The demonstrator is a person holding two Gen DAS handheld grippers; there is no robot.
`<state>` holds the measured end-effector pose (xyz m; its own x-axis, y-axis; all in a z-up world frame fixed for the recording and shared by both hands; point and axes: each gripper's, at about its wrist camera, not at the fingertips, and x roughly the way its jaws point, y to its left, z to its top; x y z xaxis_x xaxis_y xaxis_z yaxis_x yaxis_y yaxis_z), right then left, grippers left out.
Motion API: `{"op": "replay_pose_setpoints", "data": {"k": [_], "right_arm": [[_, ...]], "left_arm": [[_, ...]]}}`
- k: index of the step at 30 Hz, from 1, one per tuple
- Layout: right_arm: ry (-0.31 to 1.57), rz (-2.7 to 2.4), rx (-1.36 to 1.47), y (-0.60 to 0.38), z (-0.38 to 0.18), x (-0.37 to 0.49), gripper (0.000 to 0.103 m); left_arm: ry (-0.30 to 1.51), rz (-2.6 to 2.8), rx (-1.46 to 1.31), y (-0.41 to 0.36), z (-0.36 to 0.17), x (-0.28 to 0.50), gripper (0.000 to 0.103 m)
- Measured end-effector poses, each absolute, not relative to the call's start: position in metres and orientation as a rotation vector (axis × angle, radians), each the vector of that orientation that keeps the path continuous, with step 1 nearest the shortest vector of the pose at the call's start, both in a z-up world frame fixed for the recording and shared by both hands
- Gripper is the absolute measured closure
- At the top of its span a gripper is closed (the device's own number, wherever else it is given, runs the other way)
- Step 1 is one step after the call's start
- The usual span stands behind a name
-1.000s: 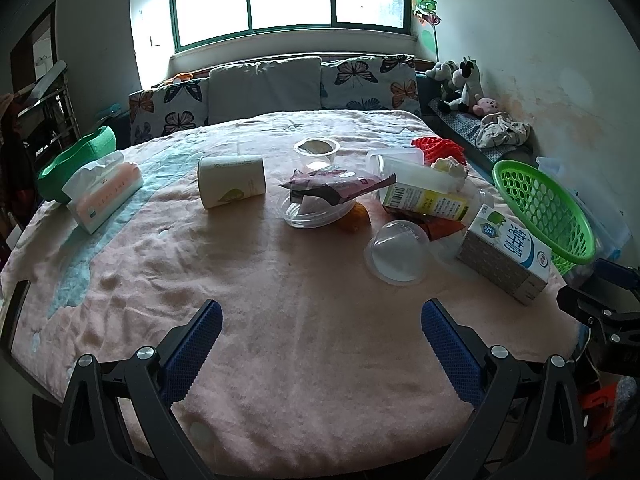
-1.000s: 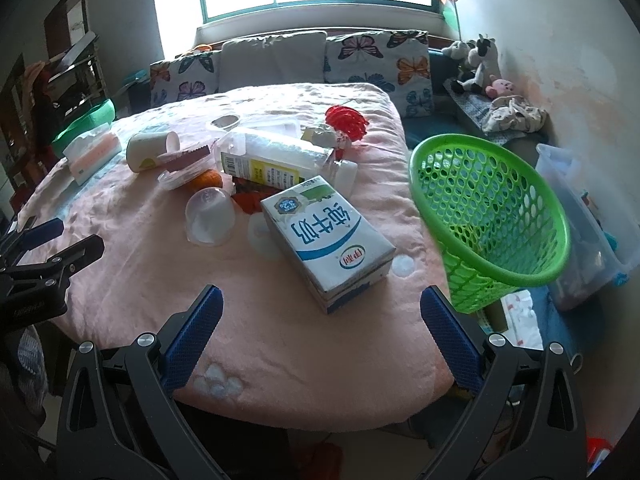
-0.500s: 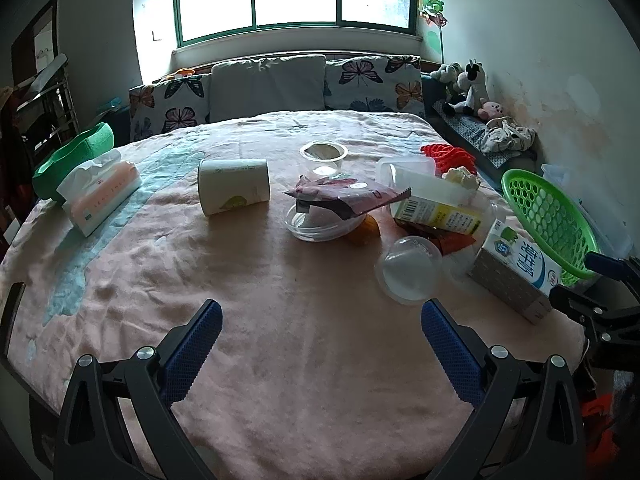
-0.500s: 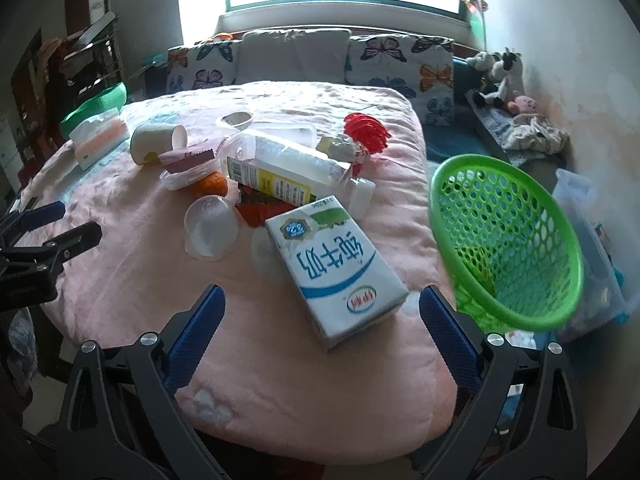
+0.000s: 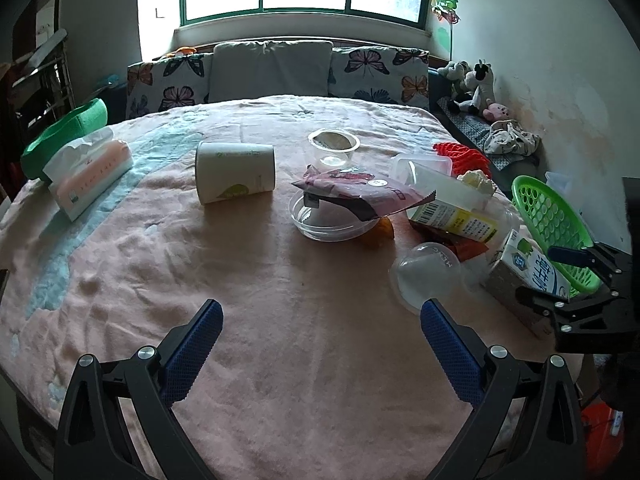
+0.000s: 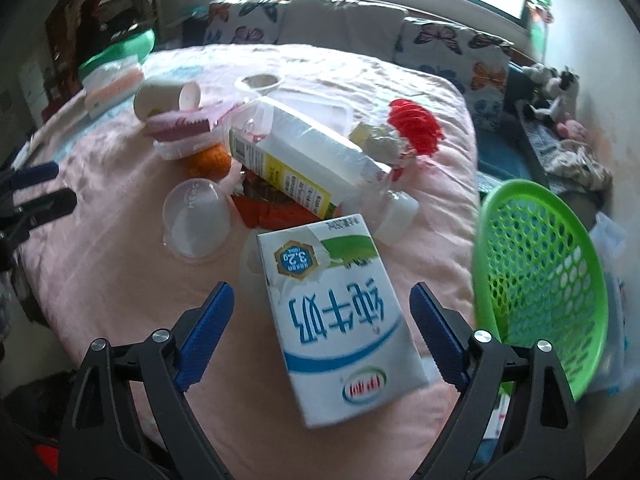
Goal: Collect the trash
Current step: 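Grasp the white milk carton with the right gripper while the left gripper grasps the pink wrapper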
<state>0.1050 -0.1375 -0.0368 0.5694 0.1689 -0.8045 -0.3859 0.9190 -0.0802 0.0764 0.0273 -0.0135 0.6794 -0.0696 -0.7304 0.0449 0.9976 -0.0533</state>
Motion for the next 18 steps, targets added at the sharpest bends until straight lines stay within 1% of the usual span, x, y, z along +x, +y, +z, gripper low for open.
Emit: {"op": "replay_pose_setpoints", "data": {"k": [6, 7, 8, 13, 15, 16, 18], "right_arm": [[0.946, 0.351, -0.284, -0.134, -0.047, 0.12, 0.021], [0.95, 0.353, -0.289, -0.134, -0.049, 0.122, 0.023], [0.957, 0.357, -0.289, -0.134, -0.05, 0.123, 0.029], [0.953, 0.364, -0.258, -0.14, -0.047, 0.12, 0.03], [0.943, 0.362, -0.249, -0.144, -0.042, 0.117, 0.03], [0.936, 0.357, -0.243, -0.146, -0.04, 0.115, 0.03], [0.927, 0.352, -0.218, -0.152, -0.035, 0.113, 0.03]], "left_arm": [[0.804, -0.096, -0.011, 0.02, -0.009, 0.096, 0.008], [0.8, -0.103, -0.005, 0.018, -0.008, 0.101, 0.008], [0.8, -0.105, 0.005, 0.016, -0.008, 0.106, 0.008], [0.788, -0.135, 0.065, 0.001, -0.009, 0.127, 0.009], [0.777, -0.157, 0.114, -0.008, -0.01, 0.136, 0.016], [0.777, -0.16, 0.139, -0.012, -0.011, 0.14, 0.016], [0.783, -0.162, 0.188, -0.019, -0.016, 0.151, 0.023]]}}
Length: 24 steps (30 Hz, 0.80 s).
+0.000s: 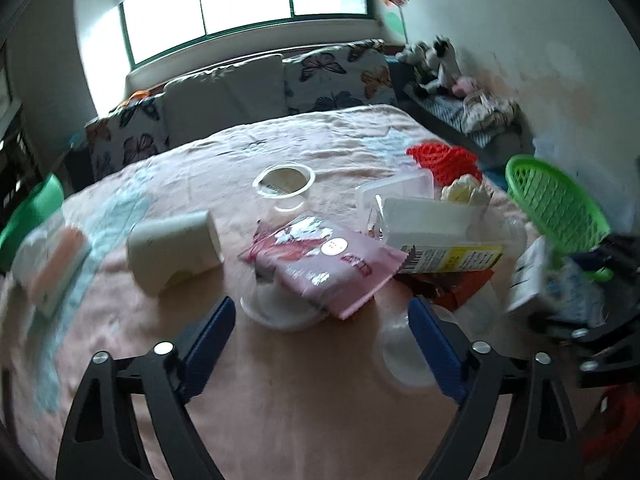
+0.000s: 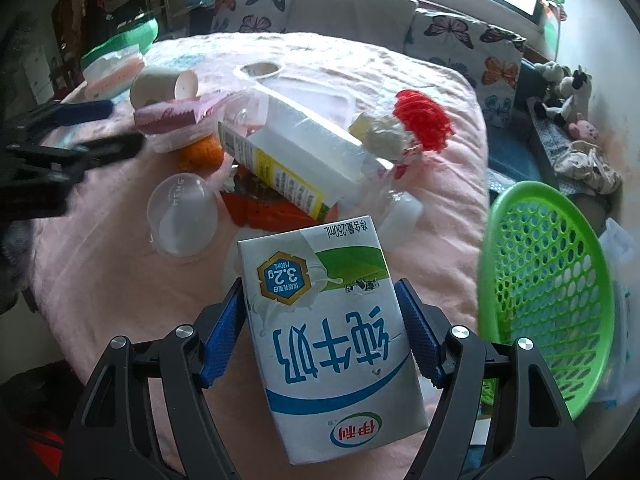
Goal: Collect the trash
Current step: 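Grasp the white milk carton with the right gripper while the left gripper grasps the pink wrapper, then carry both items to the green basket and open both grippers to drop them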
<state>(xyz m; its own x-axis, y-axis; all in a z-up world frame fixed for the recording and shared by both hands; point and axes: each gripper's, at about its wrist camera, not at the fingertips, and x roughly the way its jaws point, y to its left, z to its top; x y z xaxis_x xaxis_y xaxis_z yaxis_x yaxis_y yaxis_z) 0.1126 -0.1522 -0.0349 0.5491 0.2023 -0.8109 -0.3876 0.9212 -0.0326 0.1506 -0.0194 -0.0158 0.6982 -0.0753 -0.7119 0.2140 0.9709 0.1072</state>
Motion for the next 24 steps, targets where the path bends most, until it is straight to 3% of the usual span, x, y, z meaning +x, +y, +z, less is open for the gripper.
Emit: {"op": "replay_pose_setpoints", "data": {"k": [4, 15, 17, 24], "right_arm": [[0.907, 0.337, -0.166, -0.165, -0.024, 0.106, 0.031], [0.836, 0.29, -0.072, -0.201, 0.008, 0.085, 0.031], [0.817, 0.28, -0.052, -0.21, 0.016, 0.082, 0.031], [0.753, 0.207, 0.016, -0.241, 0.037, 0.079, 0.031]], "left_arm": [[0.794, -0.179, 0.224, -0.025, -0.023, 0.166, 0.031], [0.746, -0.246, 0.216, -0.016, -0.012, 0.16, 0.09], [0.733, -0.251, 0.198, -0.011, -0.006, 0.156, 0.097], [0.685, -0.261, 0.16, -0.002, 0.016, 0.145, 0.102]]}}
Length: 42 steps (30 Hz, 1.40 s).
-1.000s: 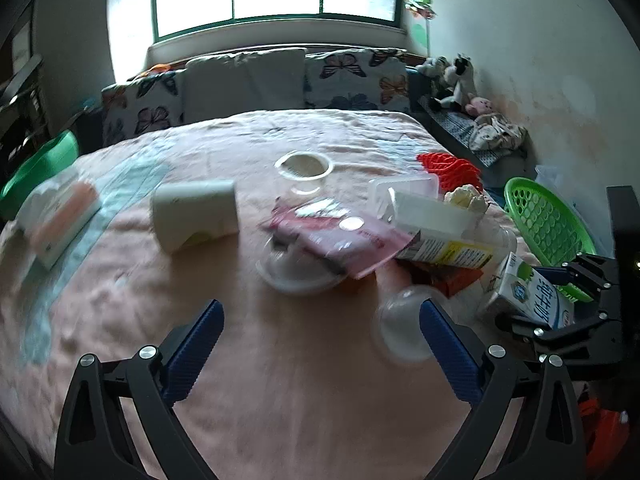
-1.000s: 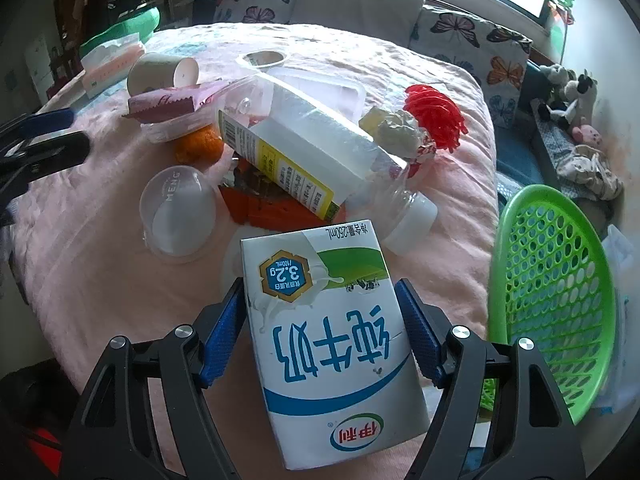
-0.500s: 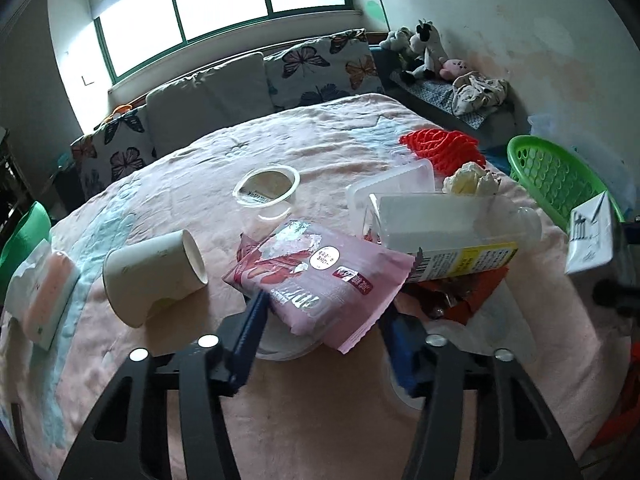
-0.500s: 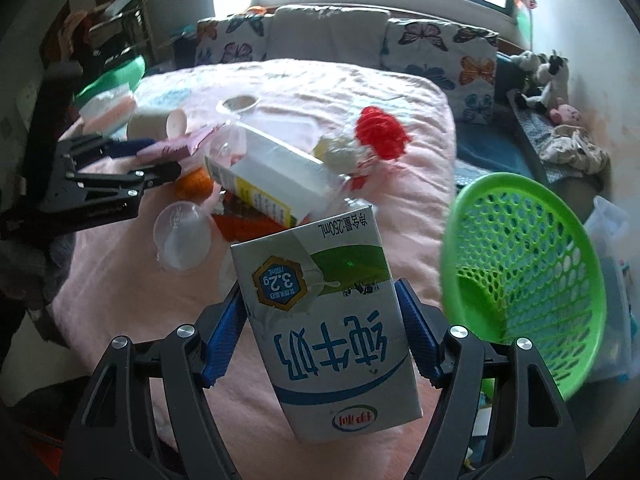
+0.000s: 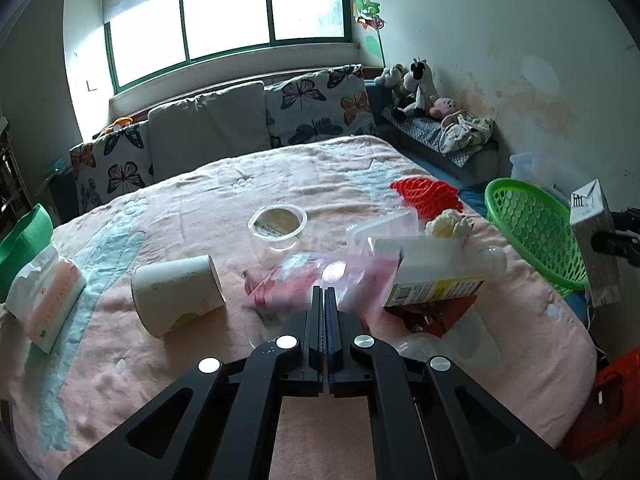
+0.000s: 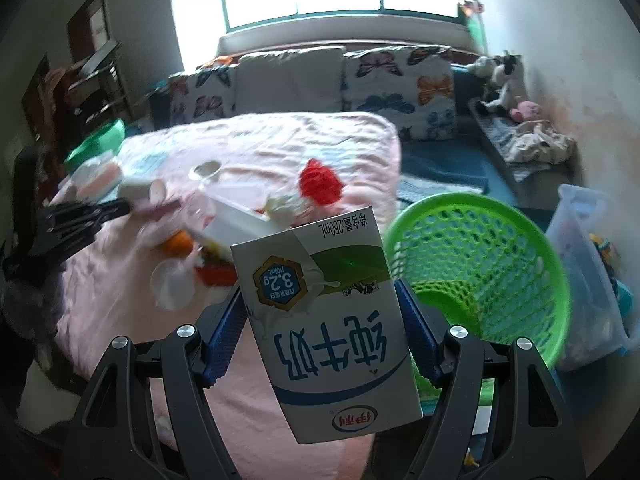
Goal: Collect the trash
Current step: 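Carry both items to the green basket and open both grippers to drop them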
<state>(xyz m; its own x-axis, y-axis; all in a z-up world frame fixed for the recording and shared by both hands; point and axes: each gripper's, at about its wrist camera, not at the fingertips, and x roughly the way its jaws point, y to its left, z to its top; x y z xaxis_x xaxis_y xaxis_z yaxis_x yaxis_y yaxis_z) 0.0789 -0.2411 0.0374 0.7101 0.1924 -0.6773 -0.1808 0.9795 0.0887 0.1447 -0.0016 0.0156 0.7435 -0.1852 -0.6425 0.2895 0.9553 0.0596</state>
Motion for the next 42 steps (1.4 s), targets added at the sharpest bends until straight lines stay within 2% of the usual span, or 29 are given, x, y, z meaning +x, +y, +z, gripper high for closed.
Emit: {"op": "replay_pose_setpoints", "data": {"k": [8, 10, 12, 13, 23, 25, 27, 30, 33, 42], "right_arm": [[0.74, 0.143, 0.052, -0.265, 0.04, 0.079, 0.031], [0.742, 0.129, 0.054, -0.27, 0.038, 0.079, 0.031], [0.746, 0.119, 0.059, -0.274, 0.036, 0.079, 0.031], [0.749, 0.111, 0.062, -0.276, 0.035, 0.08, 0.031], [0.753, 0.014, 0.092, -0.31, 0.024, 0.098, 0.031], [0.761, -0.012, 0.096, -0.316, 0.019, 0.104, 0.031], [0.776, -0.029, 0.11, -0.324, 0.011, 0.11, 0.031], [0.801, -0.051, 0.127, -0.333, -0.002, 0.119, 0.031], [0.84, -0.067, 0.143, -0.34, -0.017, 0.13, 0.031], [0.973, -0.103, 0.199, -0.354, -0.065, 0.156, 0.031]], "left_arm": [[0.707, -0.309, 0.126, -0.002, 0.018, 0.141, 0.102], [0.718, -0.311, 0.134, -0.005, 0.015, 0.141, 0.09], [0.719, -0.301, 0.158, -0.009, 0.011, 0.141, 0.056], [0.71, -0.297, 0.172, -0.012, 0.01, 0.141, 0.055], [0.741, -0.309, 0.301, -0.029, -0.009, 0.162, 0.056], [0.754, -0.305, 0.322, -0.031, -0.015, 0.166, 0.061], [0.767, -0.298, 0.333, -0.031, -0.02, 0.171, 0.078], [0.779, -0.296, 0.292, -0.026, -0.021, 0.175, 0.091], [0.757, -0.289, 0.262, -0.019, -0.013, 0.172, 0.095], [0.667, -0.313, 0.107, 0.003, 0.042, 0.147, 0.096]]}}
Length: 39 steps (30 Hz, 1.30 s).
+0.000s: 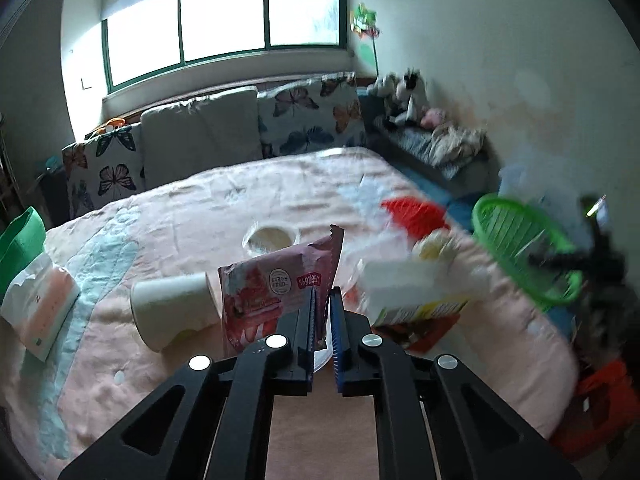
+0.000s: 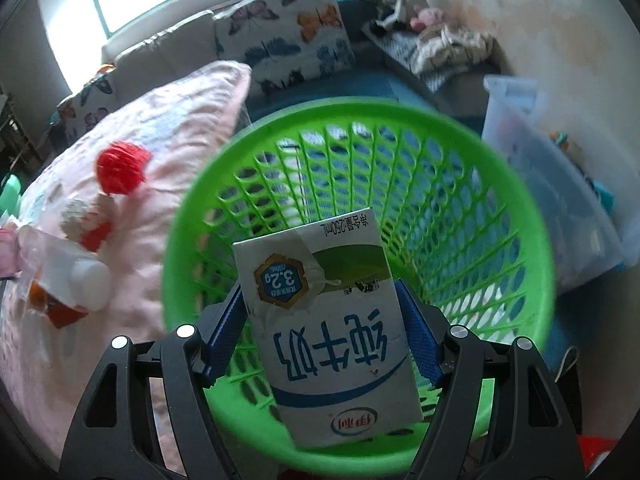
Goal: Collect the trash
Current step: 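Carry both items to the green basket and open both grippers to drop them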
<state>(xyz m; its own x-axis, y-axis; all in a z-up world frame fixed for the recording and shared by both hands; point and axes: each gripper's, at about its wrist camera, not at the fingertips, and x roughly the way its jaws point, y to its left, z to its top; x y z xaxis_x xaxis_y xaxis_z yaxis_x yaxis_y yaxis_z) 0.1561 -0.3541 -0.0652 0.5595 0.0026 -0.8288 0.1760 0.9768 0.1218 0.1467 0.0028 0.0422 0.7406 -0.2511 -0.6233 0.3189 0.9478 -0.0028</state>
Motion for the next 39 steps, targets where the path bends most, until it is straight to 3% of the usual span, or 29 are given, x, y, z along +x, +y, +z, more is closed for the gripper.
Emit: {"op": "replay_pose_setpoints", "data": {"k": [8, 18, 29, 34, 37, 39], "right_arm": [[1.004, -0.112, 0.234, -0.356, -0.076, 0.16, 0.03], [0.878, -0.103, 0.196, -0.364, -0.033, 0.107, 0.03], [0.774, -0.147, 0.197, -0.383, -0.008, 0.051, 0.029], [0.763, -0.152, 0.221, -0.389, -0.008, 0.041, 0.029], [0.769, -0.155, 0.23, -0.391, -0.011, 0.04, 0.029], [0.774, -0.158, 0.231, -0.392, -0.013, 0.037, 0.029]], "left_arm": [[0.634, -0.428, 0.06, -0.029, 0.074, 0.14, 0.096], [0.656, -0.634, 0.075, -0.132, 0.085, 0.155, 0.096], [0.753, -0.797, 0.077, -0.239, 0.063, 0.181, 0.094], [0.808, -0.813, 0.106, -0.271, 0.041, 0.188, 0.087], [0.825, -0.823, 0.119, -0.282, 0.033, 0.189, 0.077], [0.828, -0.826, 0.121, -0.286, 0.028, 0.188, 0.06]]}}
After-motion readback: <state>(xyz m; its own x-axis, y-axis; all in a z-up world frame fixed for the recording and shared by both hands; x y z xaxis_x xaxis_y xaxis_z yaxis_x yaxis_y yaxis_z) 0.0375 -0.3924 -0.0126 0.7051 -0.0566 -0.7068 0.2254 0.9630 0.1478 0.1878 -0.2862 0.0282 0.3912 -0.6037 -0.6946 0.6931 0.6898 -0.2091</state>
